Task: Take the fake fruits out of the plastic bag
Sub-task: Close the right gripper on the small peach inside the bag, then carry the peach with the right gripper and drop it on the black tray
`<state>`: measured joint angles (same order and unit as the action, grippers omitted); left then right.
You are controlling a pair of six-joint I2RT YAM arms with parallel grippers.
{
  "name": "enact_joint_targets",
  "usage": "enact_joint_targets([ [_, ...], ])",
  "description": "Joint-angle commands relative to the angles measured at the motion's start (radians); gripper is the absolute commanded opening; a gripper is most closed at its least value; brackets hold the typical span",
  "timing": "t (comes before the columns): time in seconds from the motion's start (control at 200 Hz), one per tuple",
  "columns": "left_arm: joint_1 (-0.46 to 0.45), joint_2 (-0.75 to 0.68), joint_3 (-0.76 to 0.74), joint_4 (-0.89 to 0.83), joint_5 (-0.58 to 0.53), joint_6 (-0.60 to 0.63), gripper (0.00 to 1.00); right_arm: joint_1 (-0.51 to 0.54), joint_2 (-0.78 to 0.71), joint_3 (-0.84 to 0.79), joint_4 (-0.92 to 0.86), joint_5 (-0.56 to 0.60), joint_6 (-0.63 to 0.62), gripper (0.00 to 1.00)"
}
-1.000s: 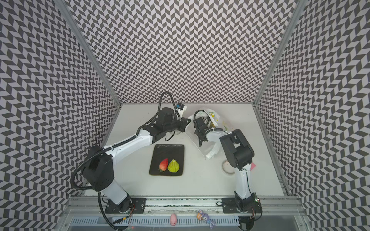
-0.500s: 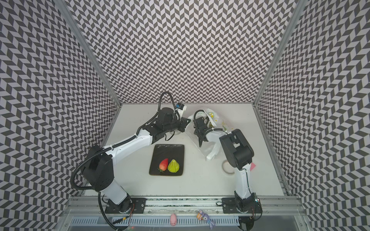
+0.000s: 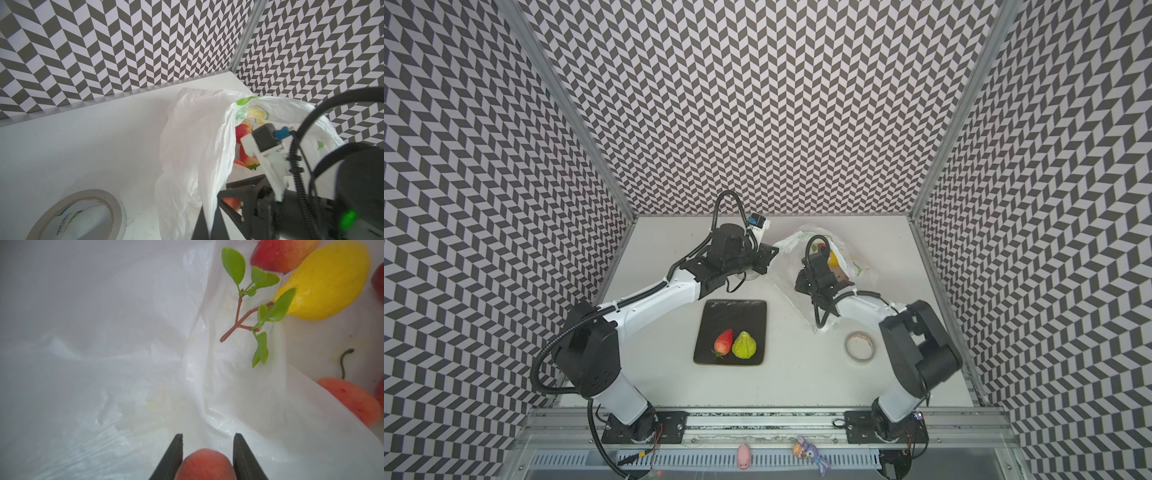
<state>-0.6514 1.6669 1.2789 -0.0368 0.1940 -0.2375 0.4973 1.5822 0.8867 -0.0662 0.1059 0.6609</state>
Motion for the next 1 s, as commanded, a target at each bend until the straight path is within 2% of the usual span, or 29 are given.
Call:
enact_joint_targets([
  [0.0, 0.008, -0.027, -0.006, 0.018, -0.014, -0.01, 0.0, 0.006, -0.099, -0.05, 0.025, -0.088, -0.063, 0.36],
  [0.245, 0.011, -0.023, -0.002, 0.015, -0.014, -0.011, 0.0, 0.032, -0.302, -0.089, -0.084, -0.244, -0.241, 0.35],
  [0.365, 0.01, -0.024, -0.007, 0.021, -0.013, -0.016, 0.0, 0.089, -0.388, -0.092, -0.104, -0.299, -0.322, 0.36],
  [0.466, 0.01, -0.025, -0.009, 0.022, -0.014, -0.017, 0.0, 0.18, -0.419, -0.098, -0.086, -0.321, -0.386, 0.36],
  [0.596, 0.011, -0.025, -0.009, 0.022, -0.017, -0.015, 0.0, 0.258, -0.367, -0.124, -0.025, -0.333, -0.4, 0.36],
  [0.736, 0.012, -0.027, -0.012, 0.02, -0.019, -0.013, 0.0, 0.317, -0.24, -0.109, 0.049, -0.352, -0.396, 0.36],
  [0.996, 0.015, -0.029, -0.009, 0.011, -0.017, -0.006, 0.0, 0.331, 0.001, -0.042, 0.165, -0.318, -0.368, 0.36],
])
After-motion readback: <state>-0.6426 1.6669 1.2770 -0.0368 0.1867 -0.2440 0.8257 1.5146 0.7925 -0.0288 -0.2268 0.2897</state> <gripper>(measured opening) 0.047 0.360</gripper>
